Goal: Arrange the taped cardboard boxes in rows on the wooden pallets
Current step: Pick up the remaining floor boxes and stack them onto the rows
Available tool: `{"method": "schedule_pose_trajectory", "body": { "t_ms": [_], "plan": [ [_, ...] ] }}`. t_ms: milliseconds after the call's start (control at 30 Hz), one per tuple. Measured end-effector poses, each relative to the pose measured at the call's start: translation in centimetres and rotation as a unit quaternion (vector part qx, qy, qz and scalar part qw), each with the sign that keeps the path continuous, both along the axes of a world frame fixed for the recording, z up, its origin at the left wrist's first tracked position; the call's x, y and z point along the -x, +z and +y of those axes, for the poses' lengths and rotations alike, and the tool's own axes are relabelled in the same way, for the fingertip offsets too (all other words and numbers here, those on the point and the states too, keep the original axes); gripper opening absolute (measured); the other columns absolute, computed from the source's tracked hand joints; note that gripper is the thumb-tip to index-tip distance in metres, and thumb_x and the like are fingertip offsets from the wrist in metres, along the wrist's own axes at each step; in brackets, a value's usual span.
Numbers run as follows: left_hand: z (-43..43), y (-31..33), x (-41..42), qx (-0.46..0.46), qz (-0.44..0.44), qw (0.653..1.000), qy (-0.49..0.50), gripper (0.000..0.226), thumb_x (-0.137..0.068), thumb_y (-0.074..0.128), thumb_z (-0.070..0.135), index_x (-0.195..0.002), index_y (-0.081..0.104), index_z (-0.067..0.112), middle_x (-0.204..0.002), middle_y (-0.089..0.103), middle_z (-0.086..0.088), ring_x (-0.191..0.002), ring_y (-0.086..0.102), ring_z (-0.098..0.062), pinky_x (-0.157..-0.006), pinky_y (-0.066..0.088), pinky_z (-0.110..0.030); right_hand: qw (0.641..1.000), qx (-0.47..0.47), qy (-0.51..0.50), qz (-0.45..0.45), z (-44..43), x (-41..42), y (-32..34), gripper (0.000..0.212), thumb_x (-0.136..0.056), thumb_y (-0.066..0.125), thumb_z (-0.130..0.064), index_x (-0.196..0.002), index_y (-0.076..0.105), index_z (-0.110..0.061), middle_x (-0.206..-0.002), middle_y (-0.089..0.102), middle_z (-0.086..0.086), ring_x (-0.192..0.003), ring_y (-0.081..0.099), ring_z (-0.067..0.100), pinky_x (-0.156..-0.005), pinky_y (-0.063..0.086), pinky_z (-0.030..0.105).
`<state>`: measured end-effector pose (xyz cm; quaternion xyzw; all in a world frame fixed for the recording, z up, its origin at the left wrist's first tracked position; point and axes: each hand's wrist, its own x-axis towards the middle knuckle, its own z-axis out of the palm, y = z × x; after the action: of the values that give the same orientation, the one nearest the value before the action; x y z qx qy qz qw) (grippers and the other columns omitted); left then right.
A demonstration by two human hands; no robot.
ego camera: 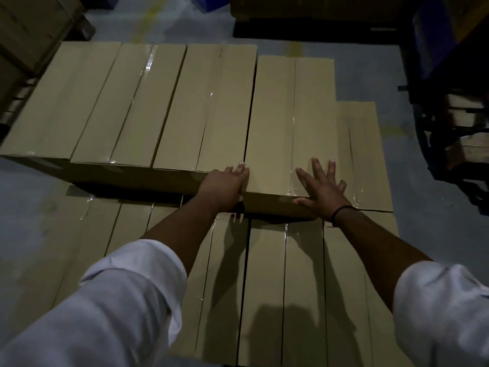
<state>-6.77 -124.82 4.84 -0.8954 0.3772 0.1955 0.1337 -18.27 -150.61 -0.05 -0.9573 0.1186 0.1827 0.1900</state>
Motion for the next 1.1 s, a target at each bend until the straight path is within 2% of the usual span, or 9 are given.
{"method": "schedule_pose_trajectory", "body": {
  "t_ms": [100,233,433,667,867,1100],
  "plan": [
    [-0.6,-0.5,0.3,-0.003,-0.056,0.998,-0.01,0.078,-0.101,0.06,0.03,-0.162,0.014,0.015,-0.17,0.017,-0.007,-0.146,0.038,-0.029,-0.108,0.042,-0.048,1.0,0.003,0.002,-0.002,-0.3,-0.4,-0.1,0.088,-0.091,0.068,-0.05,-0.16,0.013,-0.042,-0.169,-0.019,-0.001,-0.149,-0.029,0.039,-0.114,0.003,0.074],
    [-0.8,-1.8,1.3,0.014,-0.096,0.995,0.015,0.08,-0.098,0.063,0.019,-0.161,0.015,0.014,-0.168,0.023,-0.009,-0.143,0.043,-0.029,-0.108,0.042,-0.047,1.0,0.005,0.006,-0.003,-0.8,-1.4,-0.3,0.087,-0.092,0.066,-0.051,-0.16,0.012,-0.044,-0.168,-0.023,-0.002,-0.149,-0.031,0.039,-0.114,0.003,0.074],
    [-1.1,-2.3,1.4,0.06,-0.104,0.992,0.048,0.077,-0.096,0.063,0.011,-0.16,0.021,0.016,-0.165,0.031,-0.007,-0.141,0.047,-0.027,-0.109,0.044,-0.045,1.0,0.012,0.014,-0.006,-1.5,-2.5,-0.7,0.087,-0.092,0.064,-0.055,-0.16,0.01,-0.044,-0.167,-0.025,-0.001,-0.148,-0.032,0.039,-0.114,0.003,0.074],
    [-1.9,-1.9,1.4,0.111,-0.102,0.983,0.1,0.062,-0.099,0.056,0.01,-0.155,0.031,0.022,-0.159,0.043,-0.001,-0.128,0.057,-0.021,-0.1,0.048,-0.038,0.999,0.022,0.023,-0.012,-2.2,-3.7,-0.9,0.086,-0.093,0.063,-0.055,-0.16,0.01,-0.044,-0.167,-0.025,0.0,-0.148,-0.03,0.04,-0.114,0.004,0.074],
    [-2.2,-2.3,1.9,0.12,-0.116,0.979,0.113,0.069,-0.097,0.058,0.007,-0.157,0.029,0.021,-0.162,0.038,-0.003,-0.133,0.054,-0.023,-0.103,0.047,-0.038,0.999,0.026,0.028,-0.012,-2.4,-3.8,-1.1,0.083,-0.093,0.062,-0.055,-0.159,0.012,-0.046,-0.167,-0.025,0.0,-0.149,-0.03,0.041,-0.115,0.004,0.074],
    [-2.2,-3.2,2.1,0.113,-0.118,0.979,0.119,0.074,-0.096,0.054,0.005,-0.161,0.021,0.02,-0.166,0.03,-0.004,-0.148,0.038,-0.027,-0.112,0.039,-0.043,0.999,0.018,0.024,-0.016,-2.5,-3.8,-0.8,0.084,-0.092,0.063,-0.055,-0.159,0.014,-0.045,-0.168,-0.022,0.0,-0.149,-0.029,0.04,-0.115,0.006,0.074]
  ]
}}
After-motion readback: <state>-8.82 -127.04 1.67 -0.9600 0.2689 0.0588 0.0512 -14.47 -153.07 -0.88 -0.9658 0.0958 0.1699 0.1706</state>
